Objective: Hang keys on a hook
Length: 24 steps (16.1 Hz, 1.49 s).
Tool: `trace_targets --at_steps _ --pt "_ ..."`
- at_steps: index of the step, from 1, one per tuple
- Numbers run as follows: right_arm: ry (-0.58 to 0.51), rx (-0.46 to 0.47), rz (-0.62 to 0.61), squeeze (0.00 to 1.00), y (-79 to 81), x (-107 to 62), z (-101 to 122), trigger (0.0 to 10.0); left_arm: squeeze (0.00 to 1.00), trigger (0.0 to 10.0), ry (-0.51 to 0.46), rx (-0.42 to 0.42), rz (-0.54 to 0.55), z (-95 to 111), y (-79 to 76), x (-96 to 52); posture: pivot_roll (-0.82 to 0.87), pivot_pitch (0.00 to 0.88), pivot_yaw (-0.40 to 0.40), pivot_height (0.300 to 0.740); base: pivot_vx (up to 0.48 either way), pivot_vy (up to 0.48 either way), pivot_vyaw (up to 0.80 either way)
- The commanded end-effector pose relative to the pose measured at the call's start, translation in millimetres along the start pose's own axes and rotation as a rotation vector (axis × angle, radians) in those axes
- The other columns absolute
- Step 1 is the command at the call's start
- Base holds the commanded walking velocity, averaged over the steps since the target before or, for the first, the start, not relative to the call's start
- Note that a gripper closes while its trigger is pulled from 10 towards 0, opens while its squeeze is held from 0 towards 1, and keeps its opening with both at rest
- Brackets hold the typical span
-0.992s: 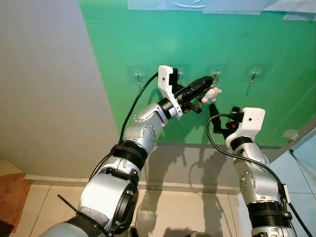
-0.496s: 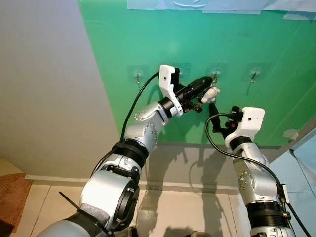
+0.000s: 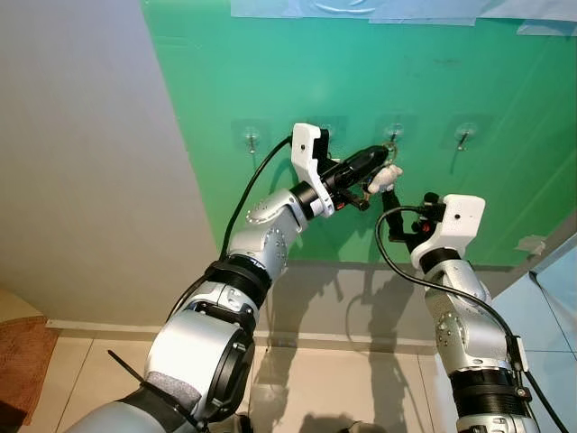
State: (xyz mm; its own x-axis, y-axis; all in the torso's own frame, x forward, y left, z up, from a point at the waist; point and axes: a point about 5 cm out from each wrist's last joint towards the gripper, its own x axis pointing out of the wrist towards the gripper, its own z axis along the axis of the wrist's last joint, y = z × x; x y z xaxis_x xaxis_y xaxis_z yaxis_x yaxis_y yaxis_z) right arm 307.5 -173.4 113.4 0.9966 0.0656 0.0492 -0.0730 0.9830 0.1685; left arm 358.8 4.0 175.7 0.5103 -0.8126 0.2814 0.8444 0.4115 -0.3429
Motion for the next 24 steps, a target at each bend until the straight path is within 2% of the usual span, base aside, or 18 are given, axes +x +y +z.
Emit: trace_targets --at_steps 1,4,8,15,21,22,24 --pt "-0.009 0.015 -0.010 0.00 -1.2 -1.5 2.1 10.0 0.00 10.0 -0.035 -0.067 -0.156 -8.6 -55.5 48.7 -0.19 0.034 0.027 0.740 0.000 0.000 0.00" --pt "-0.010 0.014 -0.010 0.00 -1.6 -2.2 2.5 10.0 0.00 10.0 -0.029 -0.064 -0.133 -8.9 -55.4 50.5 -0.20 0.034 0.027 0.740 0.000 0.000 0.00" --pt "-0.009 0.018 -0.013 0.00 -1.7 -3.5 2.1 10.0 0.00 10.0 -0.038 -0.065 -0.192 -7.4 -64.8 55.6 -0.20 0.037 0.027 0.740 0.000 0.000 0.00" --pt "-0.009 0.017 -0.009 0.00 -1.4 -3.5 3.1 10.0 0.00 10.0 0.023 -0.060 -0.103 -18.1 -56.4 51.8 -0.20 0.043 0.022 0.740 0.000 0.000 0.00" --pt "-0.011 0.018 -0.013 0.00 -1.7 -2.8 4.6 10.0 0.00 10.0 0.034 -0.063 -0.096 -20.5 -57.3 52.3 -0.20 0.043 0.023 0.740 0.000 0.000 0.00" --pt "-0.012 0.017 -0.011 0.00 -1.0 -2.6 4.8 10.0 1.00 10.0 0.028 -0.073 -0.098 -19.7 -56.6 51.8 -0.20 0.044 0.024 0.740 0.000 0.000 0.00" --pt "-0.012 0.019 -0.010 0.00 -0.7 -2.3 4.9 10.0 1.00 10.0 0.018 -0.074 -0.094 -17.6 -55.1 51.4 -0.20 0.042 0.024 0.740 0.000 0.000 0.00"
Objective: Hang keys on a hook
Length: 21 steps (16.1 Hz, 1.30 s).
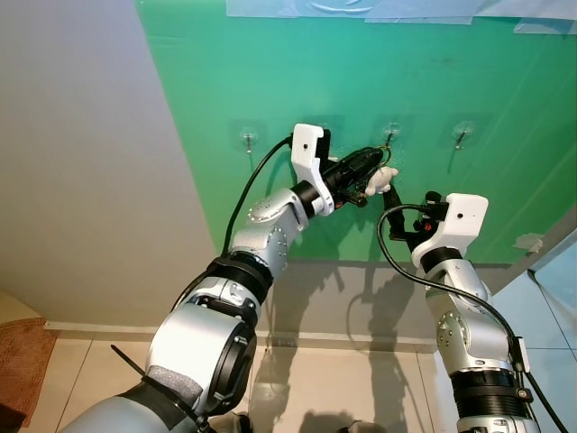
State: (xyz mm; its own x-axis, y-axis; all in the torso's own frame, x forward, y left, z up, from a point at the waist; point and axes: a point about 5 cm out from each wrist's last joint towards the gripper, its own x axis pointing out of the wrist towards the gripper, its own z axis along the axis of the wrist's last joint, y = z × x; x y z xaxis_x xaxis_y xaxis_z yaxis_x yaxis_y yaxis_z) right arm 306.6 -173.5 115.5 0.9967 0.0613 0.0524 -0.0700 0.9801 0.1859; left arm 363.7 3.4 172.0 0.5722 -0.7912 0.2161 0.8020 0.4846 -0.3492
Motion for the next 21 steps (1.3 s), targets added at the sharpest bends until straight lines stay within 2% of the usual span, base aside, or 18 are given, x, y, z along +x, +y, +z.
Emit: trace_targets --at_steps 1,6,10,13,15,17,18,19,21 --pt "-0.008 0.001 -0.006 0.00 -1.0 -1.5 2.7 10.0 1.00 10.0 -0.024 -0.087 -0.179 -11.0 -63.9 44.7 -0.20 0.042 0.025 0.740 0.000 0.000 0.00" --pt "-0.008 0.002 -0.009 0.00 -2.5 -2.0 2.2 10.0 1.00 10.0 -0.055 -0.076 -0.156 -6.3 -52.1 36.4 -0.21 0.036 0.032 0.740 0.000 0.000 0.00" --pt "0.002 0.006 -0.024 0.00 -4.9 -3.8 -3.0 10.0 1.00 10.0 -0.085 -0.087 -0.141 -10.9 -36.2 16.5 -0.20 0.027 0.045 0.740 0.000 0.000 0.00" --pt "0.003 0.005 -0.020 0.00 -4.2 -3.7 -3.1 10.0 1.00 10.0 -0.107 -0.081 -0.138 -9.7 -33.4 11.7 -0.20 0.025 0.045 0.740 0.000 0.000 0.00" --pt "0.012 0.008 -0.019 0.00 -3.3 -4.9 -7.0 10.0 1.00 10.0 -0.133 -0.070 -0.127 -12.3 -22.8 -8.1 -0.20 0.025 0.047 0.740 0.000 0.000 0.00" --pt "0.019 0.007 -0.018 0.00 -3.6 -6.0 -8.6 10.0 1.00 10.0 -0.157 -0.076 -0.124 -10.6 -18.4 -17.3 -0.20 0.025 0.045 0.740 0.000 0.000 0.00" --pt "0.032 0.006 -0.020 0.00 -5.3 -8.0 -12.4 10.0 1.00 10.0 -0.171 -0.072 -0.130 -11.8 -16.8 -28.8 -0.19 0.026 0.044 0.740 0.000 0.000 0.00" --pt "0.058 -0.001 -0.026 0.00 -7.8 -11.1 -19.4 10.0 0.00 10.0 -0.167 -0.054 -0.146 -15.7 -17.8 -40.1 -0.19 0.025 0.041 0.740 0.000 0.000 0.00" --pt "0.076 -0.008 -0.026 0.00 -10.2 -13.2 -23.6 10.0 0.00 10.0 -0.184 -0.062 -0.138 -15.9 -18.1 -47.5 -0.18 0.025 0.034 0.740 0.000 0.000 0.00"
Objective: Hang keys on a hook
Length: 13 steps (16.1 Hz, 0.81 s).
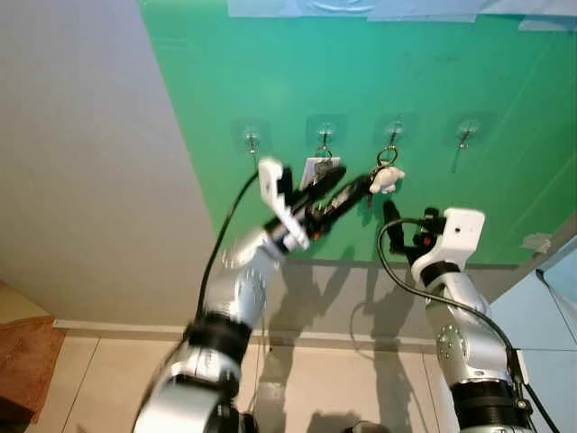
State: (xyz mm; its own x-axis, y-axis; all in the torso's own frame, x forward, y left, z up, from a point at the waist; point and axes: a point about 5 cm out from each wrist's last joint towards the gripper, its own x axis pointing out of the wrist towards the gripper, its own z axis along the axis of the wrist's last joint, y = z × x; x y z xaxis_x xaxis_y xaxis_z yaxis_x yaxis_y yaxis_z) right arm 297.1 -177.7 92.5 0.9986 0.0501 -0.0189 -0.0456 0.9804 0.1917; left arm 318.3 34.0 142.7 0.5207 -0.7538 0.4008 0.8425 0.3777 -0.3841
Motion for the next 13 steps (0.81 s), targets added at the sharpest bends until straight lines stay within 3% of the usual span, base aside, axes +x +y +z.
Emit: trace_targets --at_steps 1,3,5,7,8,9,10,13 --pt "0.023 -0.026 -0.008 0.00 -6.8 -4.1 -5.9 10.0 0.00 10.0 -0.008 0.014 -0.033 3.6 -6.0 -0.6 -0.18 0.024 0.034 0.740 0.000 0.000 0.00" --pt "0.044 -0.048 -0.015 0.00 -12.3 -7.4 -11.0 10.0 0.00 10.0 0.017 0.017 0.038 -1.1 1.4 -14.3 -0.19 0.025 0.036 0.740 0.000 0.000 0.00" --pt "0.106 -0.076 -0.026 0.00 -20.2 -16.2 -27.9 10.0 0.00 10.0 0.129 0.070 0.226 -18.2 20.1 -42.7 -0.20 0.030 0.030 0.740 0.000 0.000 0.00" --pt "0.147 -0.092 -0.029 0.00 -21.4 -21.9 -38.9 10.0 0.00 10.0 0.169 0.057 0.353 -28.8 32.7 -62.7 -0.21 0.030 0.030 0.740 0.000 0.000 0.00" --pt "0.182 -0.099 -0.025 0.00 -21.1 -26.0 -48.6 10.0 0.00 10.0 0.228 0.064 0.476 -39.2 41.0 -77.6 -0.21 0.030 0.032 0.740 0.000 0.000 0.00" --pt "0.190 -0.101 -0.025 0.00 -21.4 -26.9 -51.2 10.0 0.00 10.0 0.251 0.069 0.503 -42.3 42.2 -80.3 -0.21 0.030 0.032 0.740 0.000 0.000 0.00" --pt "0.222 -0.115 -0.024 0.00 -22.7 -30.8 -59.6 10.0 0.00 10.0 0.274 0.050 0.602 -49.3 45.7 -88.3 -0.21 0.030 0.035 0.740 0.000 0.000 0.00" --pt "0.273 -0.143 -0.008 0.00 -22.0 -35.5 -72.0 10.0 0.00 10.0 0.350 0.073 0.657 -63.5 45.4 -99.7 -0.20 0.028 0.034 0.740 0.000 0.000 0.00"
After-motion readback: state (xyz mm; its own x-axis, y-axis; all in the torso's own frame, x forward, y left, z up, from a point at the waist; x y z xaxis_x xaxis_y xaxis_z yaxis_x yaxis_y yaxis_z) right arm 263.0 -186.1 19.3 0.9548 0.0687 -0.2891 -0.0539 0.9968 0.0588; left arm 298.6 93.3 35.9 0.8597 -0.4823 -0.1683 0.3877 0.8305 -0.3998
